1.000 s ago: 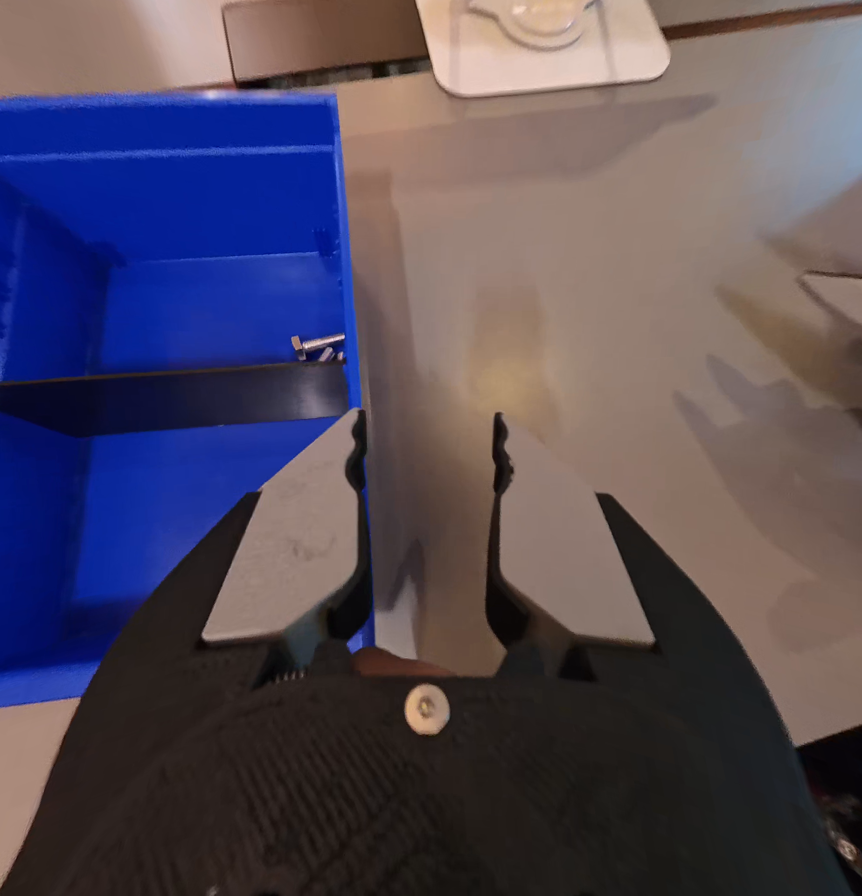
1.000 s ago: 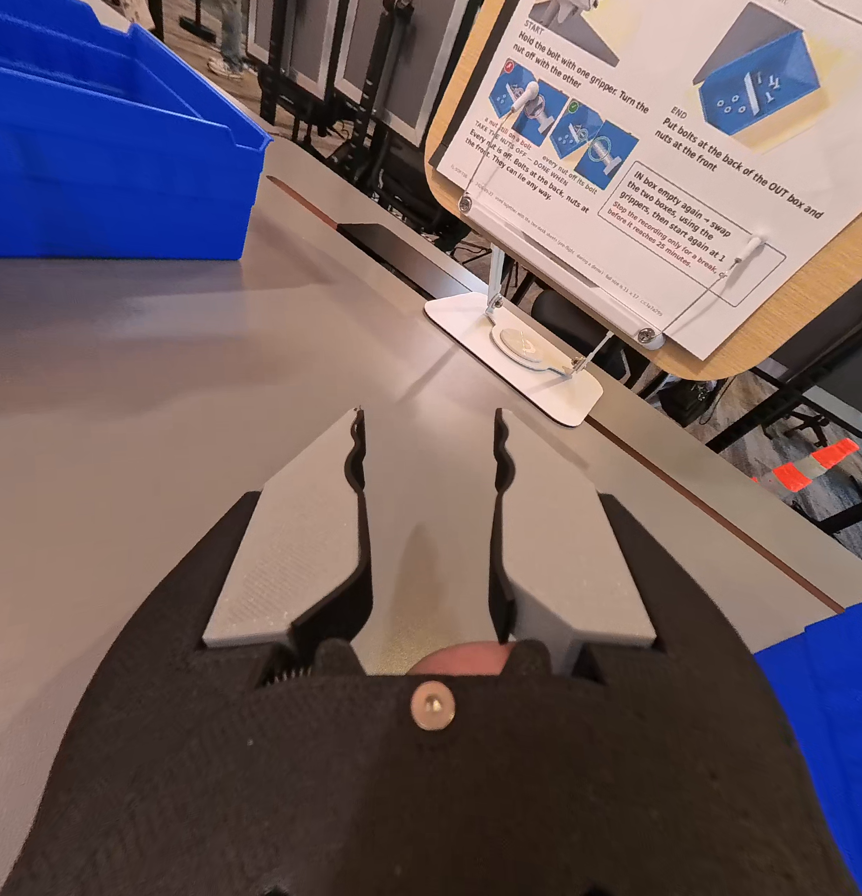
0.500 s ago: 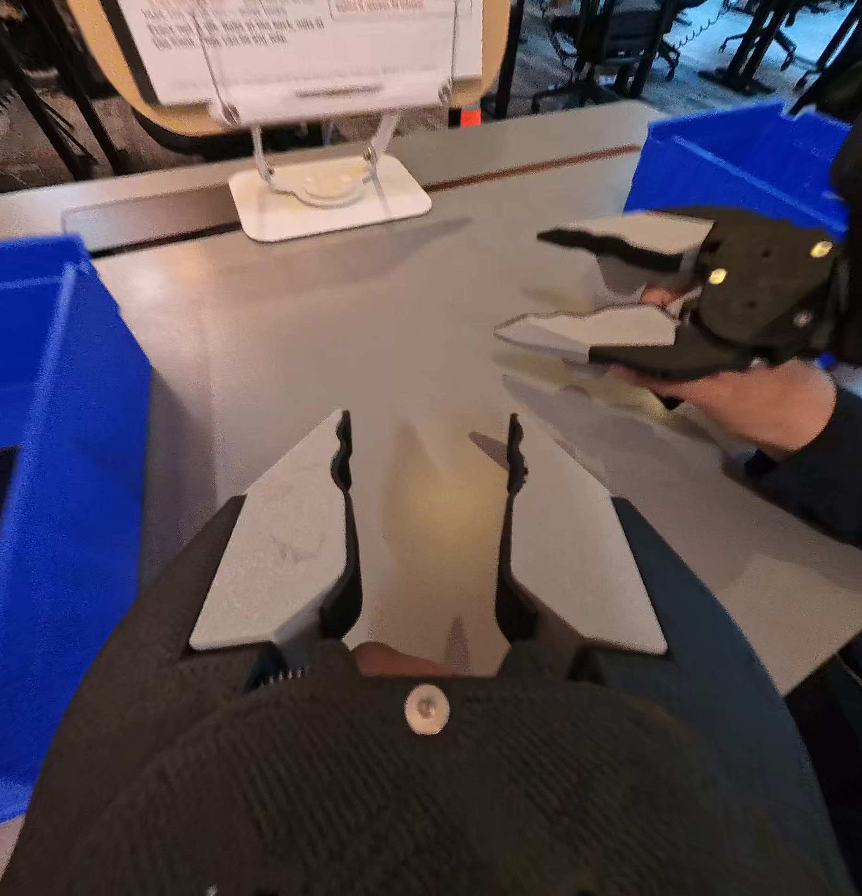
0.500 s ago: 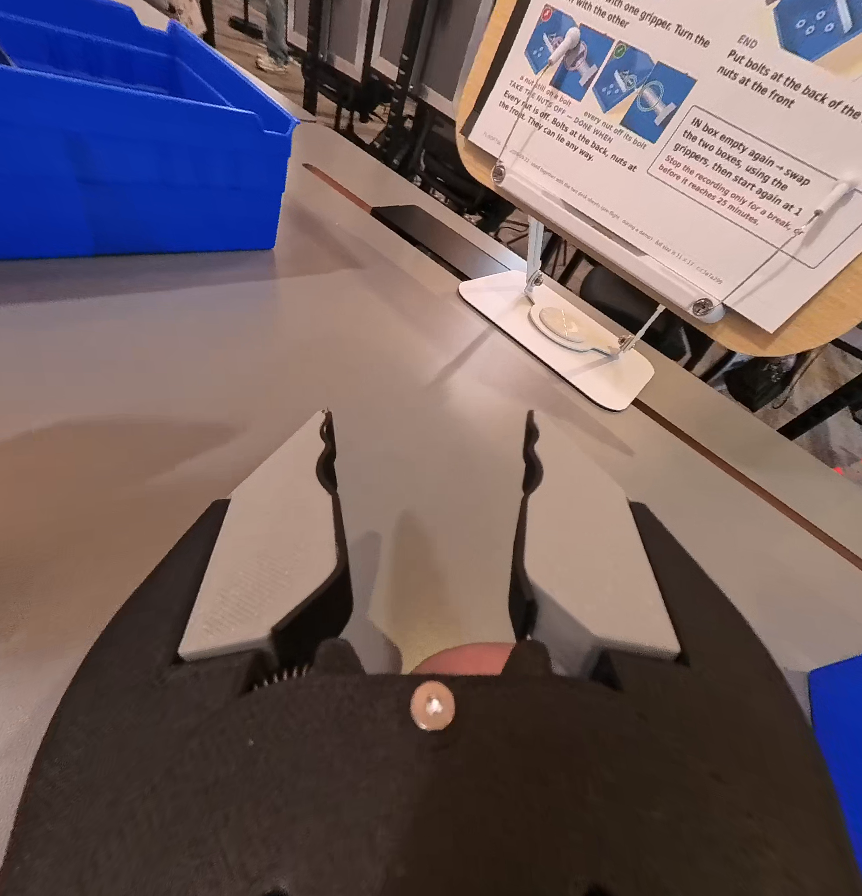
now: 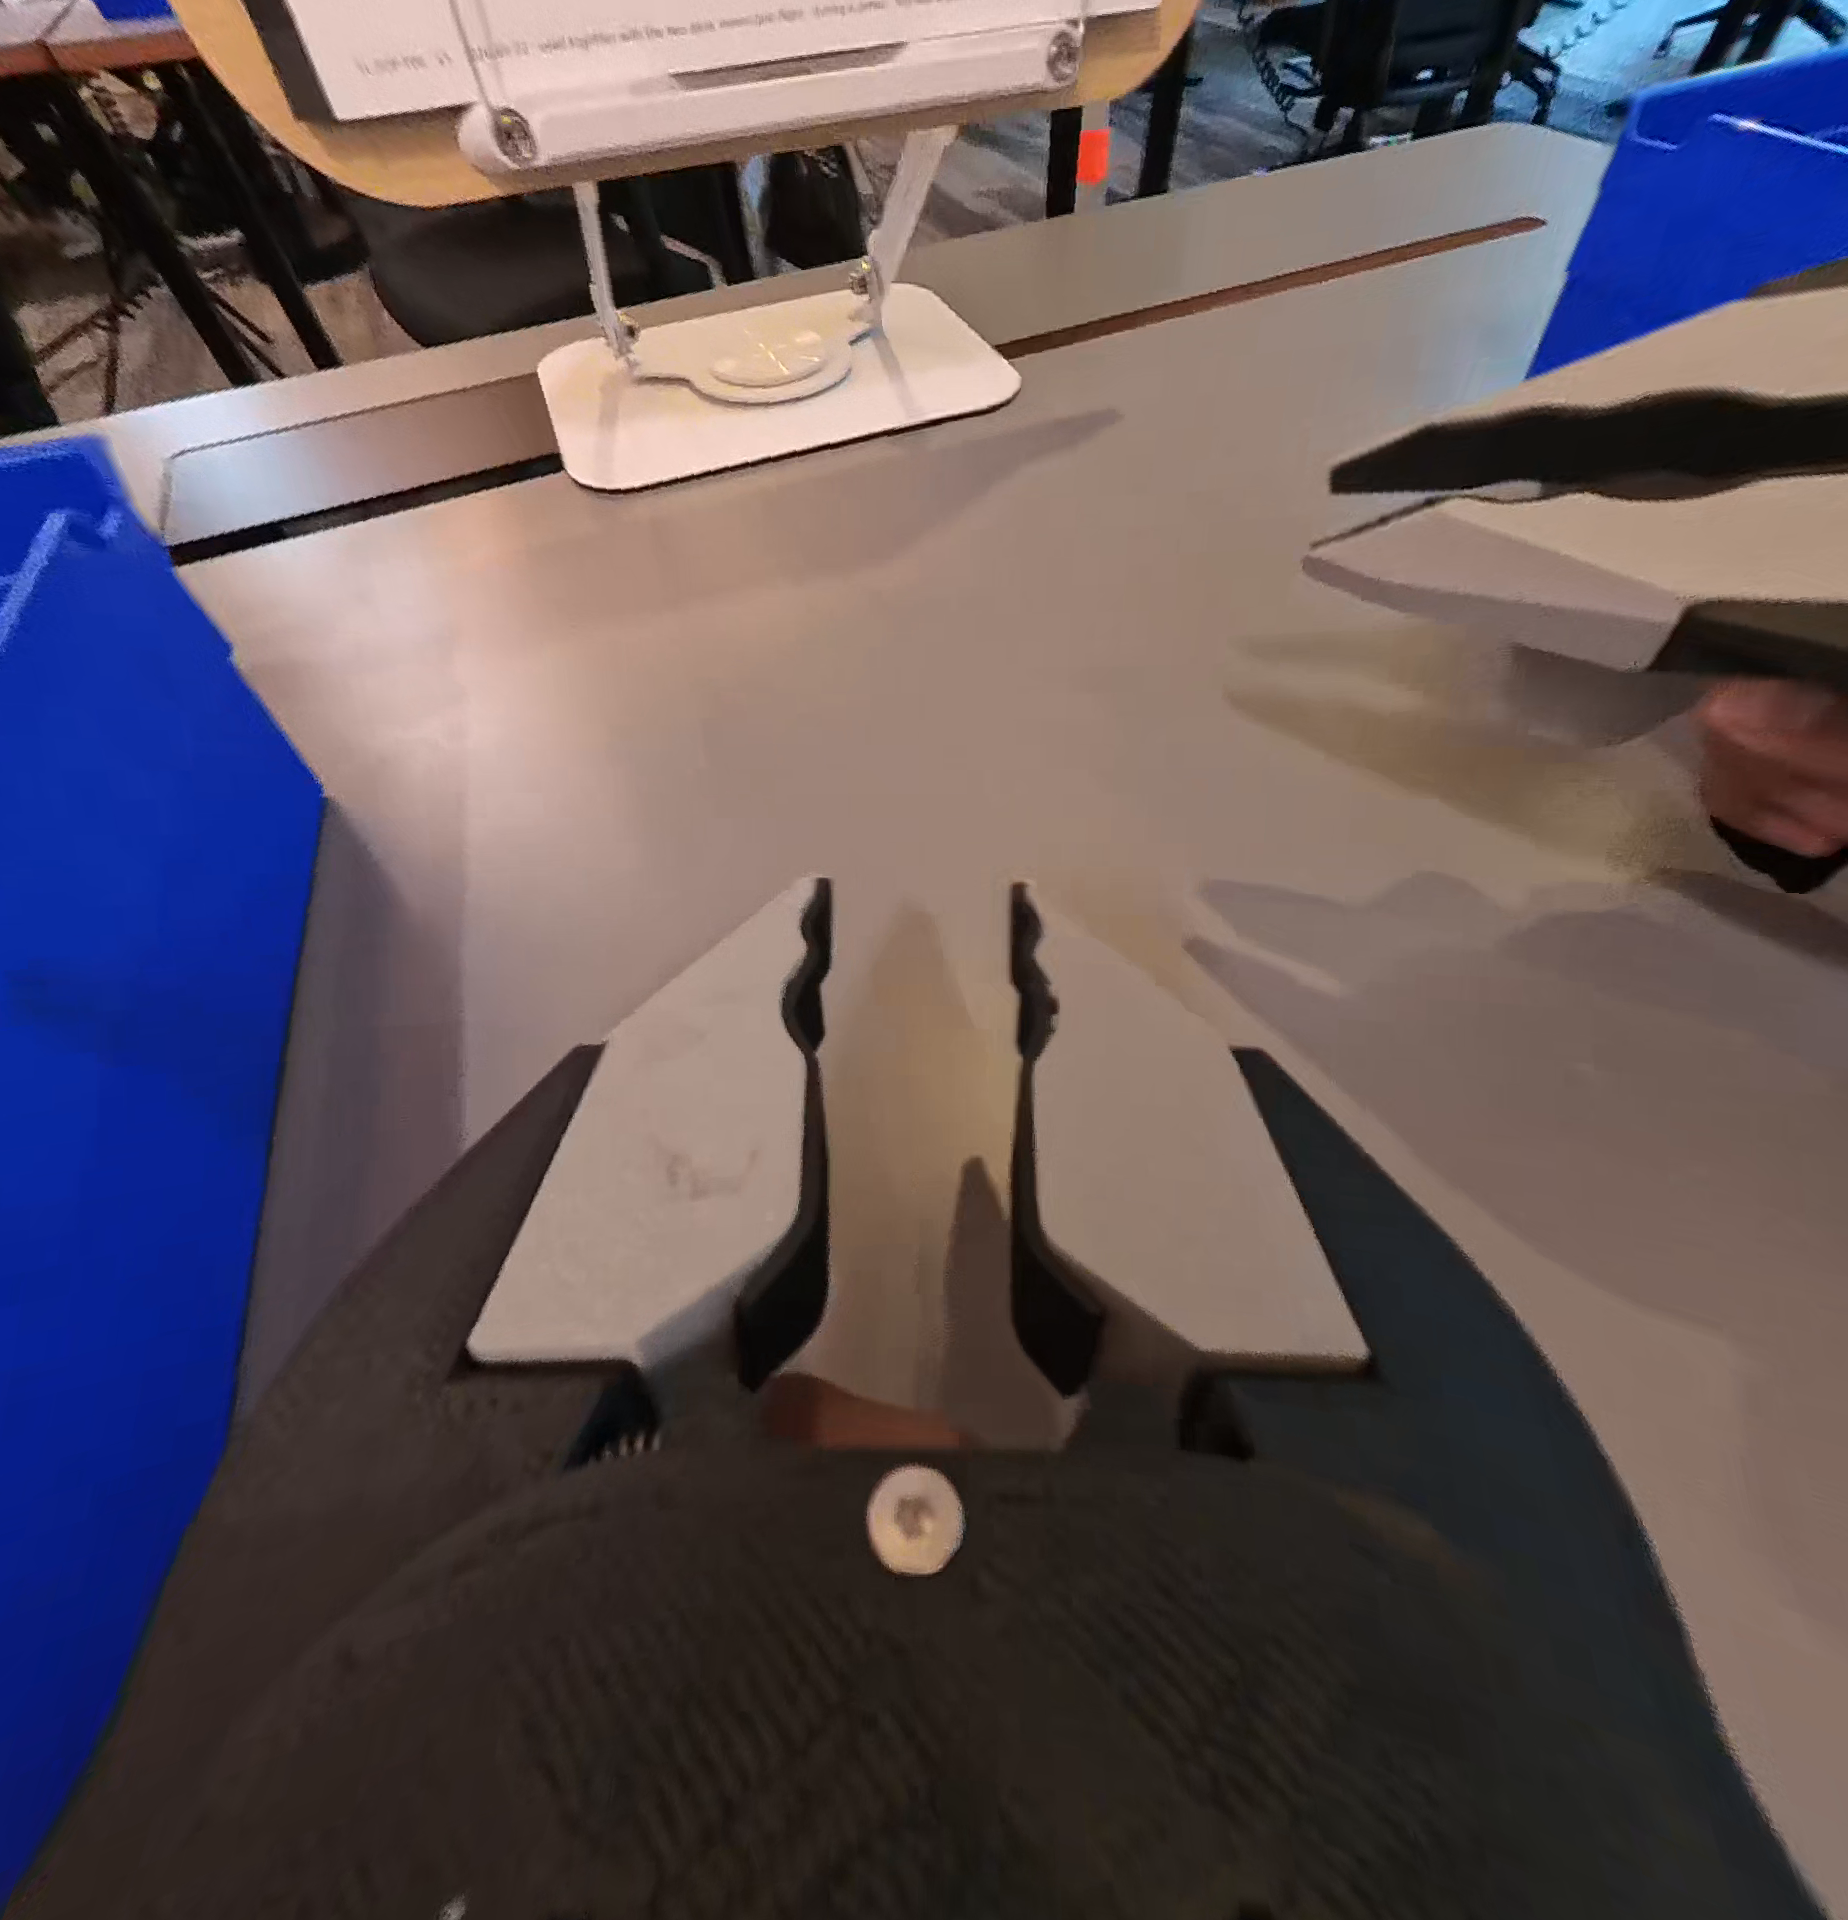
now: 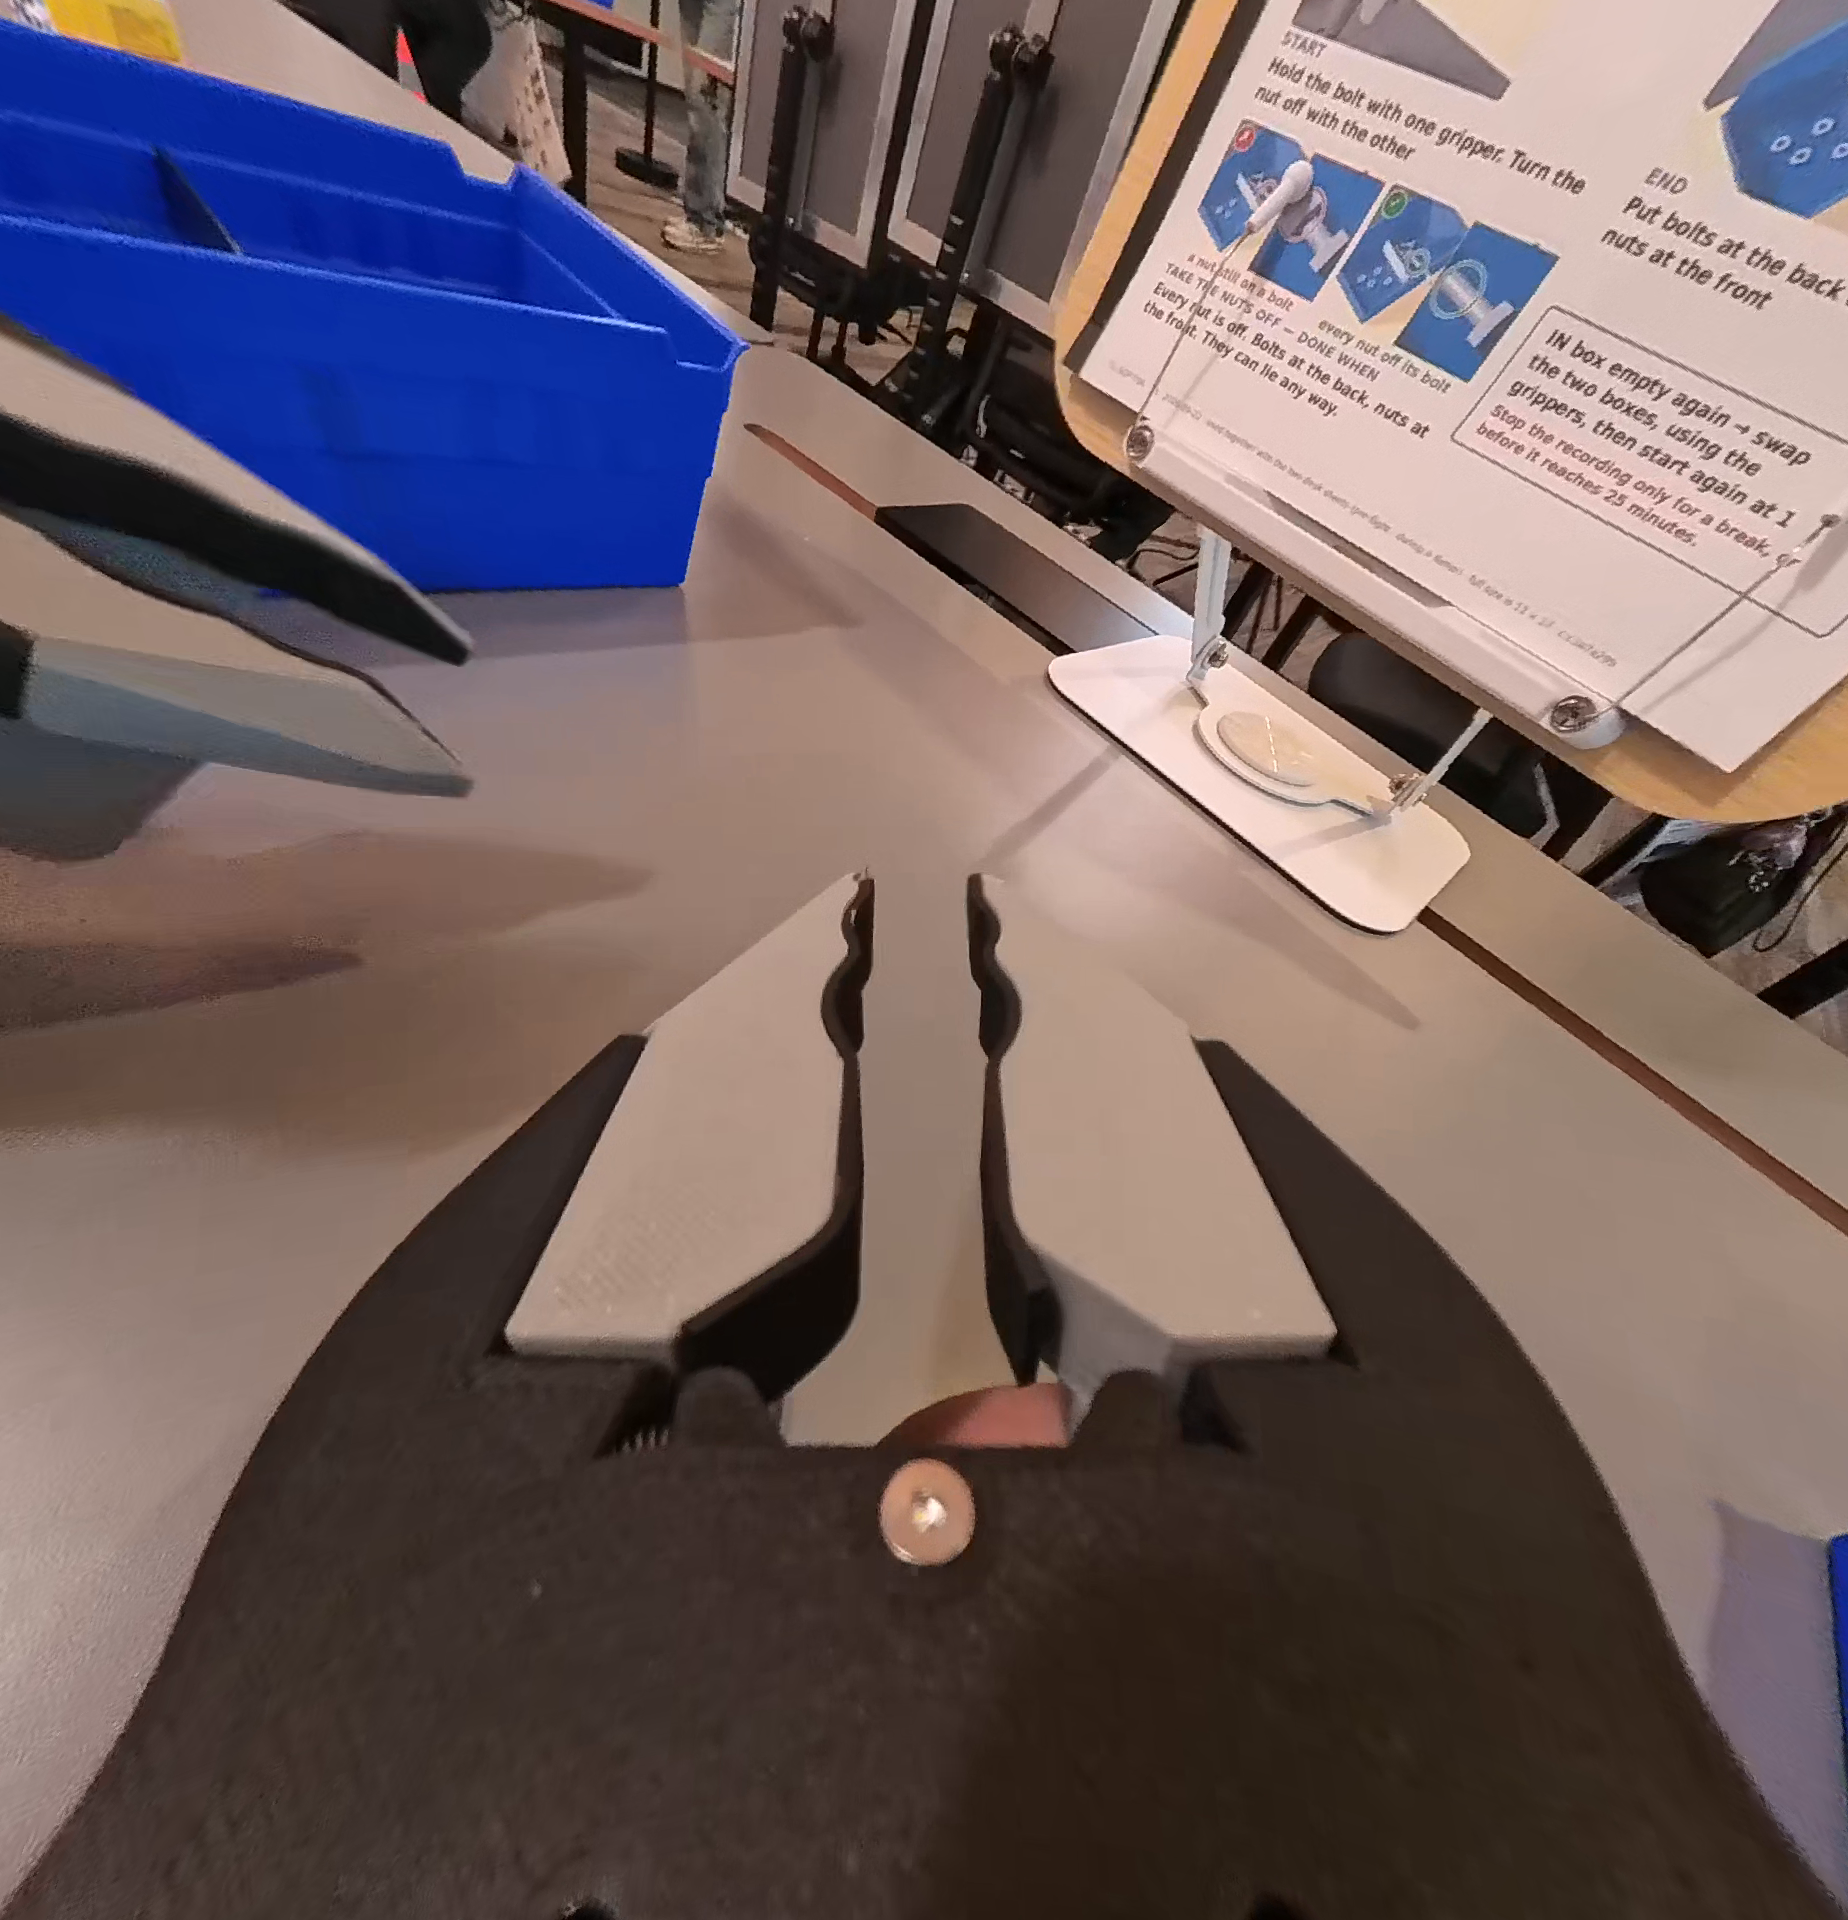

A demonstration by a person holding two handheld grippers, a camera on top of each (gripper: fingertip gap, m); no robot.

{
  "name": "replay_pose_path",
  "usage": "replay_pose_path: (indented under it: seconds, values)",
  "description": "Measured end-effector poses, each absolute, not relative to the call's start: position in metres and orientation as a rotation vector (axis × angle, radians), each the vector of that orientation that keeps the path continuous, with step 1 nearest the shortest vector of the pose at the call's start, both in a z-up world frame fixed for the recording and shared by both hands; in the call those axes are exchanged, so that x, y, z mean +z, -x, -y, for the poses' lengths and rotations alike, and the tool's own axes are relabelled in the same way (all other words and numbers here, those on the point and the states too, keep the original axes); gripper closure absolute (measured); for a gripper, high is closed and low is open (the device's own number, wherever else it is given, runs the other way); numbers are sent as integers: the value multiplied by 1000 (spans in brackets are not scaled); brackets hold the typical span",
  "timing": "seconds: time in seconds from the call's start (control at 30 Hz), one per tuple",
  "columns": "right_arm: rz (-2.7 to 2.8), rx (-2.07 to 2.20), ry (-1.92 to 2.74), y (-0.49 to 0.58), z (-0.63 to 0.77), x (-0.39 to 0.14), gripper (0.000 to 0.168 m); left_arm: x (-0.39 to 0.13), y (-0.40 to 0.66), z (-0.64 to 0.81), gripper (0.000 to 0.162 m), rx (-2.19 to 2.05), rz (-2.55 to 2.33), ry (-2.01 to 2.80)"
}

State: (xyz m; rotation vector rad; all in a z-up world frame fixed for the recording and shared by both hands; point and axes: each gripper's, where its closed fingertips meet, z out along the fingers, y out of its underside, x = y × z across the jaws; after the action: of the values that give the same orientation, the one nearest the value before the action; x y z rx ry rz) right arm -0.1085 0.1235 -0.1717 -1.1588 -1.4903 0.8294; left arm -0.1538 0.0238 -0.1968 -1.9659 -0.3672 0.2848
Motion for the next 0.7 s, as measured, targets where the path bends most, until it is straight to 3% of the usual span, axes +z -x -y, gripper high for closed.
replay_pose_path:
  seconds: [0.07,0.2,0.3,0.7]
  values:
    - [1510,839,1163,108,-120,-174,153,-201,154,-34,114,213,333,1991]
    - [1509,902,1201,108,-117,-174,138,-210,151,-50,106,172,253,2055]
    - [1463,920,1215,106,-126,-168,136,-219,123,-58,97,62,168,2102]
    - [1477,1009,1400,109,-140,-198,123,-226,86,-60,98,-33,86,2080]
